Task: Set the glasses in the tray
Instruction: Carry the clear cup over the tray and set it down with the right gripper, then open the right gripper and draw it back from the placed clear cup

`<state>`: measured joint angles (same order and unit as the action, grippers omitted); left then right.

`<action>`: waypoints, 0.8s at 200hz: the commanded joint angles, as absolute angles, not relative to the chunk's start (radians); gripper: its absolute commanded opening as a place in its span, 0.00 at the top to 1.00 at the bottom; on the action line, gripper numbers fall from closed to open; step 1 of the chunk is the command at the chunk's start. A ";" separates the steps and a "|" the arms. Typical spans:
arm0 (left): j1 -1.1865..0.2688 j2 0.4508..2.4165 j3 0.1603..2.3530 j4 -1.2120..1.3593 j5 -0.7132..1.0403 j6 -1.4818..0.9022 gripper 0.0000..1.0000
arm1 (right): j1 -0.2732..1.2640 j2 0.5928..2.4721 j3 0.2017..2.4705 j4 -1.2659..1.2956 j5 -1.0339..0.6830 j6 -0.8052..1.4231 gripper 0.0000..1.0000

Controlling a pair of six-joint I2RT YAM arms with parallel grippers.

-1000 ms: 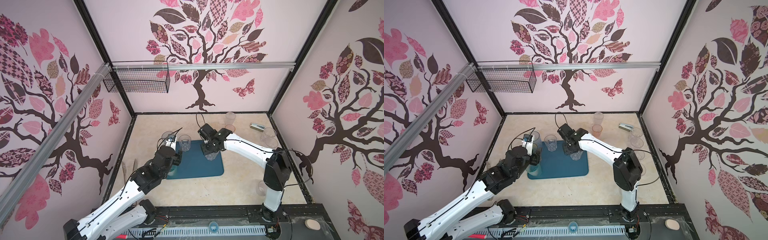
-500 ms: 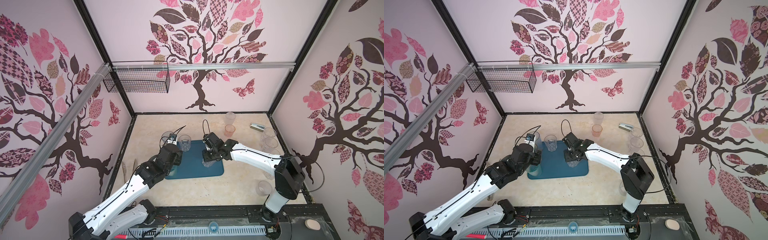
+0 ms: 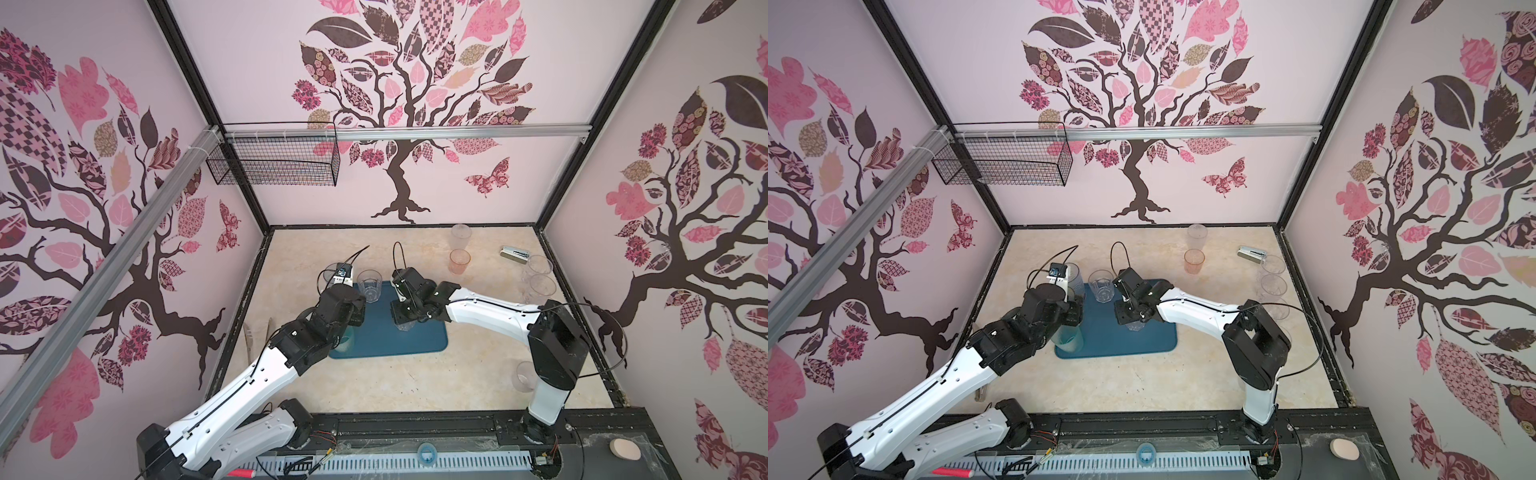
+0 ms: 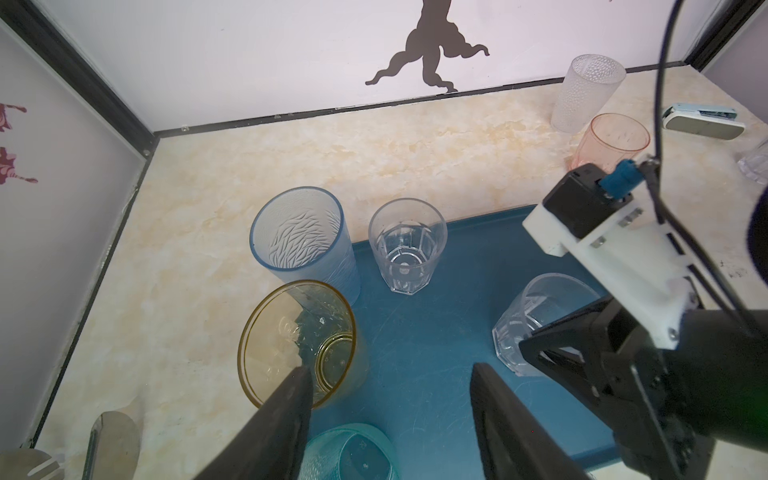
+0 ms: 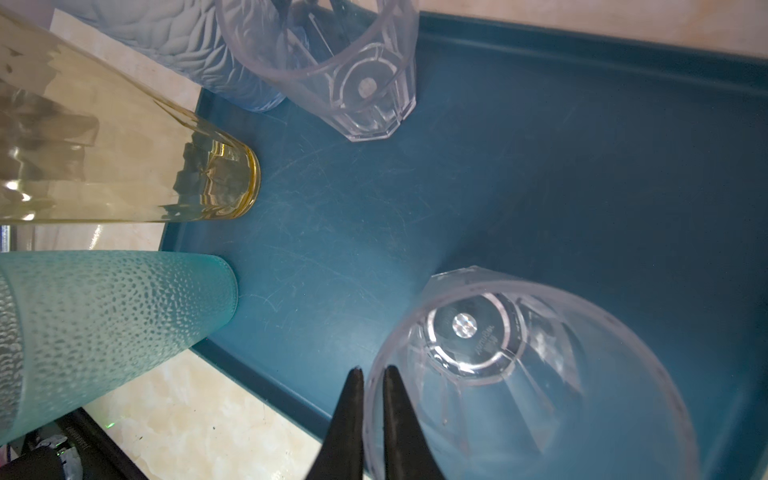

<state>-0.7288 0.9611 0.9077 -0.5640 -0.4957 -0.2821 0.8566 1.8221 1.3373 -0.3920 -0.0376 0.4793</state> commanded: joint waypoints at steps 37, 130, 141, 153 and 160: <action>-0.724 0.949 0.870 -0.526 -0.493 -0.255 0.36 | 0.875 1.831 1.466 -0.521 -0.055 0.494 0.68; -0.725 0.989 0.860 -0.479 -0.348 -0.245 0.36 | 0.647 1.472 1.101 -0.397 -0.256 0.635 0.32; -0.725 0.991 0.852 -0.467 -0.339 -0.253 0.36 | 0.644 1.478 1.063 -0.354 -0.317 0.673 0.29; -0.724 0.991 0.846 -0.459 -0.329 -0.259 0.36 | 0.642 1.487 1.029 -0.305 -0.367 0.719 0.26; -0.724 0.991 0.842 -0.455 -0.323 -0.263 0.36 | 0.638 1.496 1.012 -0.273 -0.388 0.745 0.23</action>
